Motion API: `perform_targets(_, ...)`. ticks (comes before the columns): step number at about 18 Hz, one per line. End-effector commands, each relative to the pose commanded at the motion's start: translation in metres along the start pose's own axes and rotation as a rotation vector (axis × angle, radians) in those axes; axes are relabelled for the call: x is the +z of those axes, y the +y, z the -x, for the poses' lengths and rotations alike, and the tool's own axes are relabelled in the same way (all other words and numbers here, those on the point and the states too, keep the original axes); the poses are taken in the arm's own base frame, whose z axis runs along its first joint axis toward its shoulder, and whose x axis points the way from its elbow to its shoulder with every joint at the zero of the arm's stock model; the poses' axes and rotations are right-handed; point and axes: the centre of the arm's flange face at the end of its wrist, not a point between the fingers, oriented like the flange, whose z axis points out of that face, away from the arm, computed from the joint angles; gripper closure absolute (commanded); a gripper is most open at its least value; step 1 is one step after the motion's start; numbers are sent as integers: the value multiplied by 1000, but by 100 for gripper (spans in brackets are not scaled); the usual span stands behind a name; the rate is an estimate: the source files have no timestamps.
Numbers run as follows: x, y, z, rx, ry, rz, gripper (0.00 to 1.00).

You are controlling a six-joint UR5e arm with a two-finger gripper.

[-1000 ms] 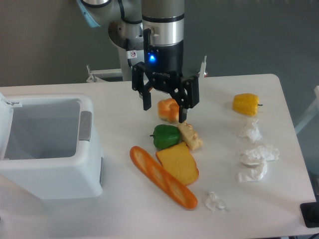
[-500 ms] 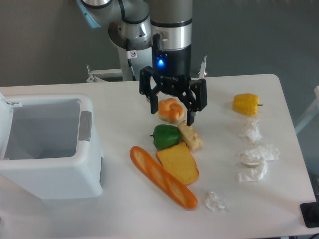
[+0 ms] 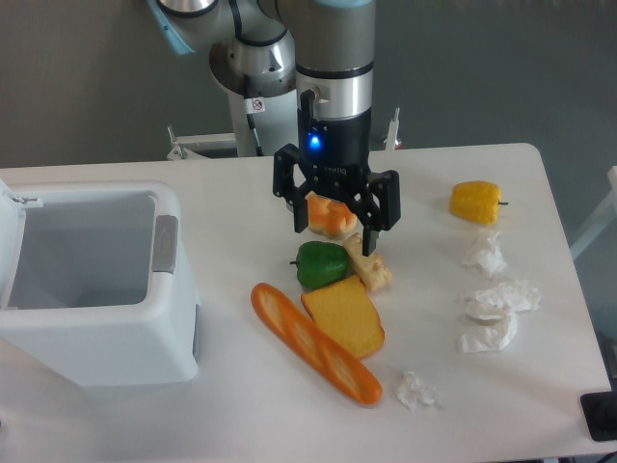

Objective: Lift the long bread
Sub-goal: 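Move the open gripper from above the orange bun toward the yellow pepper, then lower the gripper past the cheese wedge toward the long baguette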

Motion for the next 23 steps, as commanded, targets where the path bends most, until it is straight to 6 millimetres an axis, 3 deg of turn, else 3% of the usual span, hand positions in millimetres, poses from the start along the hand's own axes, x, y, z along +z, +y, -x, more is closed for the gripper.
perform_targets(3,8,13,7,-167,2,27,0)
perform_targets(8,50,46,21,-322,-150,301,0)
perform_targets(14,71,54,19,-517,-133,337,0)
perform_targets(17,88,59,16,-709,-126,376,0)
perform_targets(20,115,65,18,-863,-133,410,0)
perform_targets(23,142,73,14,-907,-112,460,0)
